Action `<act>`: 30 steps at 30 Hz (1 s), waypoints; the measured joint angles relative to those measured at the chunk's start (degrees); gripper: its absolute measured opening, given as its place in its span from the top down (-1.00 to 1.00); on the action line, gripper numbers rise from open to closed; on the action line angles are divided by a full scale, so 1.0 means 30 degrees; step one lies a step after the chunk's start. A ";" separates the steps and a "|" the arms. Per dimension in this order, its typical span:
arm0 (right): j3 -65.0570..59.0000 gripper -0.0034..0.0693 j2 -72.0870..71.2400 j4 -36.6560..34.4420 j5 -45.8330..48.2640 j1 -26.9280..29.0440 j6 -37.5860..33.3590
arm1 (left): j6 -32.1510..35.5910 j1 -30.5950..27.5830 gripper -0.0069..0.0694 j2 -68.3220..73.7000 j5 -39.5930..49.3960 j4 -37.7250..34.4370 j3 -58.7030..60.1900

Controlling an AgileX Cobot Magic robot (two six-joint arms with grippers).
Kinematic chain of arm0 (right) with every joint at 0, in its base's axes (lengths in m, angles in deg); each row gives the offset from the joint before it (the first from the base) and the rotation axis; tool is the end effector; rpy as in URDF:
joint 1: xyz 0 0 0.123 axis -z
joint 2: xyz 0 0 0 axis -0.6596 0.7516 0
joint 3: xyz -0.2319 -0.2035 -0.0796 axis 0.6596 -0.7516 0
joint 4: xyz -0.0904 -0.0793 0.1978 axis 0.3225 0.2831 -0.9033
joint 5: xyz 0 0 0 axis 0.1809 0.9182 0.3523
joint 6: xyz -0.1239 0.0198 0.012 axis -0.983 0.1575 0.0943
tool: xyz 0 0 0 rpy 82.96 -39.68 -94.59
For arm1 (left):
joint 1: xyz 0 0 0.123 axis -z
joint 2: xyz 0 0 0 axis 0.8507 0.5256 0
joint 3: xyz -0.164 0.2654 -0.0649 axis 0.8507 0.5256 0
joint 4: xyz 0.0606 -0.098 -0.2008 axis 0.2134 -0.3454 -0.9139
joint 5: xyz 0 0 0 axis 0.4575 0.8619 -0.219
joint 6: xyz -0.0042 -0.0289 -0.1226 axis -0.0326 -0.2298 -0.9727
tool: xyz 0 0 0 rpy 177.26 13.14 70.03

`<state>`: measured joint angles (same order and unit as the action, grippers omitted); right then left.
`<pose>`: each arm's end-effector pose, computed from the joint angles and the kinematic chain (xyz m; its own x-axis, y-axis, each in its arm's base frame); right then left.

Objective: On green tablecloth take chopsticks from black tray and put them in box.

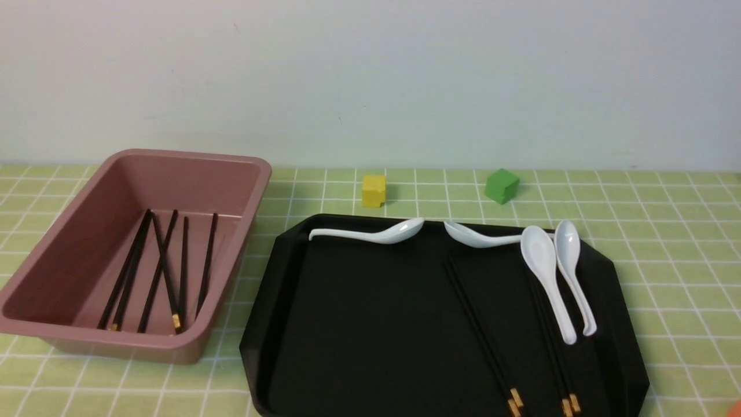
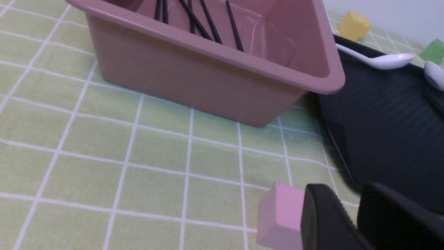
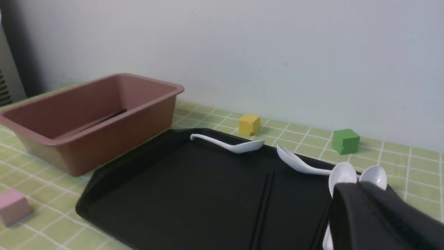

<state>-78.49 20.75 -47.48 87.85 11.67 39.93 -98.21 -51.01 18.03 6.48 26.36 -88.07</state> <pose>0.0232 0.0069 0.2392 -0.0633 0.0290 -0.9976 -0.4530 0.8898 0.0547 0.0299 -0.0091 0.1579 -0.3516 -0.3293 -0.8763 0.0381 0.9303 -0.3648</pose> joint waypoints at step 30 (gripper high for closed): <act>-0.3870 0.72 0.0000 -0.1060 0.0637 0.8334 -0.0856 | 0.0000 0.0000 0.36 0.0000 0.0000 0.0000 0.0000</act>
<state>-90.10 20.75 -50.66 89.76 36.67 37.37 -98.21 -51.01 18.03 6.48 26.36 -88.07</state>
